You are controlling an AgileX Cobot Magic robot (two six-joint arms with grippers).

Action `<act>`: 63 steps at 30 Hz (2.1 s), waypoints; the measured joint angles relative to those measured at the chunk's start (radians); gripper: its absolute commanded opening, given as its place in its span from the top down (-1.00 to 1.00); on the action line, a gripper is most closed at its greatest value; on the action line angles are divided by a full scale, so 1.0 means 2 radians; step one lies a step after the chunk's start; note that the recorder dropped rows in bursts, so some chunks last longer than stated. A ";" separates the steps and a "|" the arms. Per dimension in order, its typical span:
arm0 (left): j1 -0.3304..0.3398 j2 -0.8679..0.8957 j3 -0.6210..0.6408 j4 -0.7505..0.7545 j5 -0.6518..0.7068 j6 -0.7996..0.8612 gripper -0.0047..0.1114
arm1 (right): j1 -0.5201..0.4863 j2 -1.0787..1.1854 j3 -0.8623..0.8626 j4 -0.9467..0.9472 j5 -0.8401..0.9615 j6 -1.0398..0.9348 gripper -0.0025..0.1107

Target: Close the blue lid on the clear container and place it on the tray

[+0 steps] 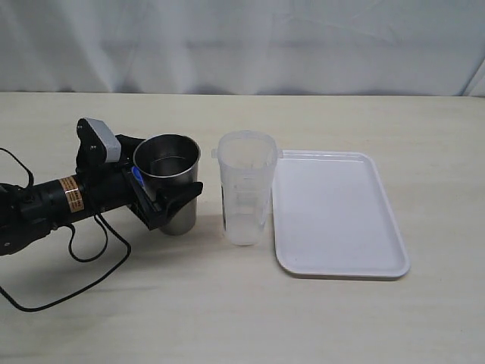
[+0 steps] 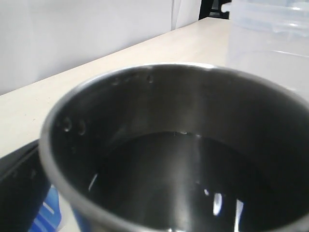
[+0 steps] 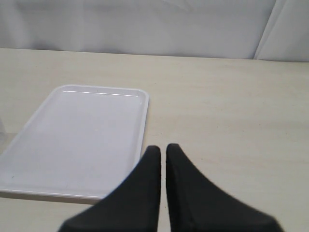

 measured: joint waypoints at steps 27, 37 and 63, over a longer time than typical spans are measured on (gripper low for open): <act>0.000 0.000 0.000 0.005 -0.001 0.000 0.36 | 0.000 0.000 0.000 0.000 0.000 0.000 0.88; 0.000 0.000 -0.001 0.028 -0.003 -0.001 0.92 | 0.000 0.000 0.000 0.000 0.000 0.000 0.88; 0.000 -0.106 0.001 0.073 0.037 -0.091 0.92 | 0.000 0.000 0.000 0.000 0.000 0.000 0.88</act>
